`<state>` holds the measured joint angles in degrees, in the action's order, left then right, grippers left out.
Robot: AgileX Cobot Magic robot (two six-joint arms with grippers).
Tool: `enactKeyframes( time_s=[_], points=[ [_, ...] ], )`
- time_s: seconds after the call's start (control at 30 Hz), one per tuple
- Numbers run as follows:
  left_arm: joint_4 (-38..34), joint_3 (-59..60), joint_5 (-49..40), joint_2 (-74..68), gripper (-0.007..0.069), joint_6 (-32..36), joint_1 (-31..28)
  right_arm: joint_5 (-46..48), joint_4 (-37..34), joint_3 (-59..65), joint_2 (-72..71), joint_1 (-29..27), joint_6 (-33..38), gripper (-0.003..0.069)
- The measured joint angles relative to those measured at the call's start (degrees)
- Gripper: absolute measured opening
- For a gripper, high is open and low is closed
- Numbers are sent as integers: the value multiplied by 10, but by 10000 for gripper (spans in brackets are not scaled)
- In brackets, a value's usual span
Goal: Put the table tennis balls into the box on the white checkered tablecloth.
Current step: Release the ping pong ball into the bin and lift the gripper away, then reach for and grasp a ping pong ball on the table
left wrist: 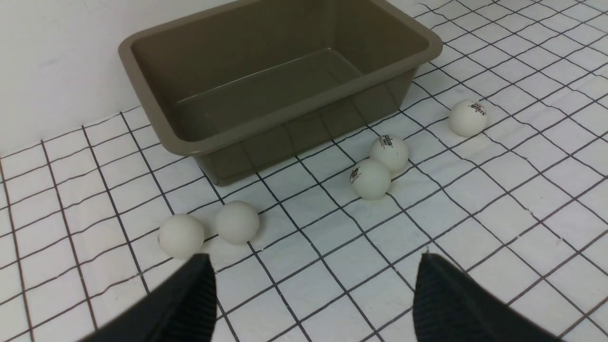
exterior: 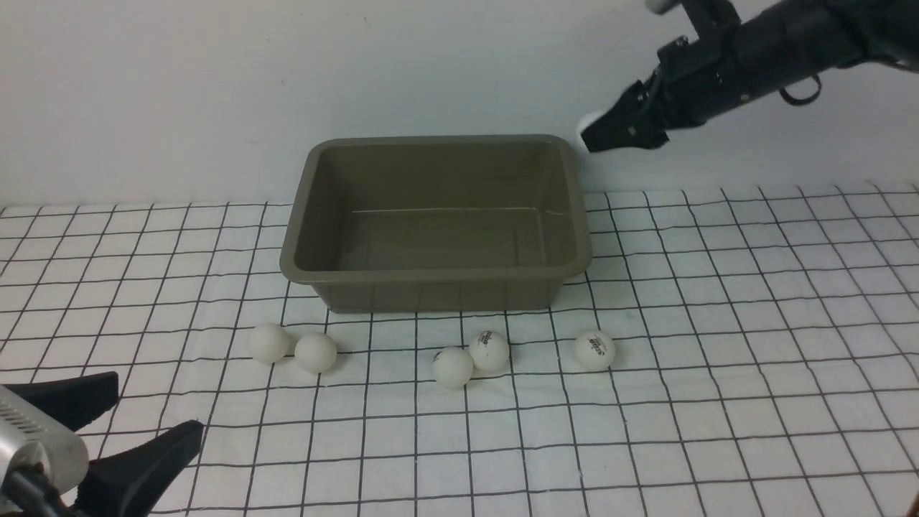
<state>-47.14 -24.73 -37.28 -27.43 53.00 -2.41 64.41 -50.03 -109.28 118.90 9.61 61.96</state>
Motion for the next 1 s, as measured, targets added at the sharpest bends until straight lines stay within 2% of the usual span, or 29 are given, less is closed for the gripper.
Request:
enactKeyframes(
  time_s=[0.2,0.47,0.63,0.7,1.0],
  points=[
    [0,0,0,0,503,0,0,6,0,0,27,26,18,353],
    [0,0,0,0,503,0,0,-5,25,0,40,26,7,558],
    [0,0,0,0,503,0,0,52,131,0,26,-29,-67,561],
    [0,0,0,0,503,0,0,56,151,0,25,-40,-84,553],
    [0,0,0,0,503,0,0,62,266,5,17,4,-188,549]
  ],
)
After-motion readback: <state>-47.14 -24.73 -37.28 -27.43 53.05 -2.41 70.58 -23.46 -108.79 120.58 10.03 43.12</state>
